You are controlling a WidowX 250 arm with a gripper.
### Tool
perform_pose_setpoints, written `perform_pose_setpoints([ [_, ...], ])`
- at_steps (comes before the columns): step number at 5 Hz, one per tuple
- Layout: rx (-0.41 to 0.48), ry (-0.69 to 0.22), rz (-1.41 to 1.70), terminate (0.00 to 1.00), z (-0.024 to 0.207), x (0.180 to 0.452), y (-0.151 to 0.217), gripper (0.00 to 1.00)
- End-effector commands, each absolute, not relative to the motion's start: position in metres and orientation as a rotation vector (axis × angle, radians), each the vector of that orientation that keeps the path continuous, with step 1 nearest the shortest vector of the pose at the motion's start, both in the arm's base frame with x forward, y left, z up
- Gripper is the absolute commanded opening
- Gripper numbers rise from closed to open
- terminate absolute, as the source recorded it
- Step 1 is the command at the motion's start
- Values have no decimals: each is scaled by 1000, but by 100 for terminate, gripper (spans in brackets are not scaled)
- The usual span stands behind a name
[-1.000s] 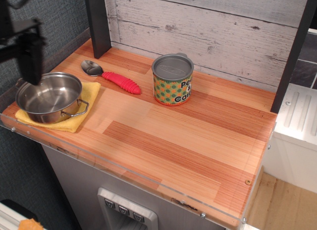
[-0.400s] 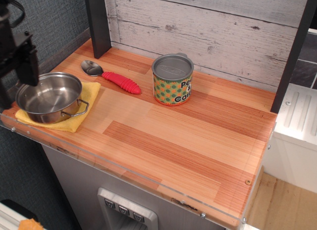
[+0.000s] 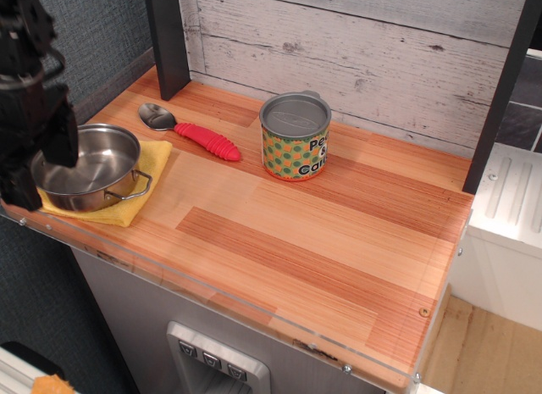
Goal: Move the pot and place in the middle of the right side of the counter.
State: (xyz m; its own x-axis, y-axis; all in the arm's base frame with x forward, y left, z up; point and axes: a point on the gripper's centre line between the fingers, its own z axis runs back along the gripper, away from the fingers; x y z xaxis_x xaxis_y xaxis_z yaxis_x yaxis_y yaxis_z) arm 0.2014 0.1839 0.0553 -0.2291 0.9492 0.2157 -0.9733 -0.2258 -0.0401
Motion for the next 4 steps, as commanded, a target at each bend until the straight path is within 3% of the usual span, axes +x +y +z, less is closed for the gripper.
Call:
perform_pose_setpoints([
  [1, 194, -217, 1797, 0, 46, 203, 189, 100],
  [3, 214, -199, 1791, 0, 32, 206, 189, 100],
  [4, 210, -204, 1784, 0, 34, 205, 189, 0],
])
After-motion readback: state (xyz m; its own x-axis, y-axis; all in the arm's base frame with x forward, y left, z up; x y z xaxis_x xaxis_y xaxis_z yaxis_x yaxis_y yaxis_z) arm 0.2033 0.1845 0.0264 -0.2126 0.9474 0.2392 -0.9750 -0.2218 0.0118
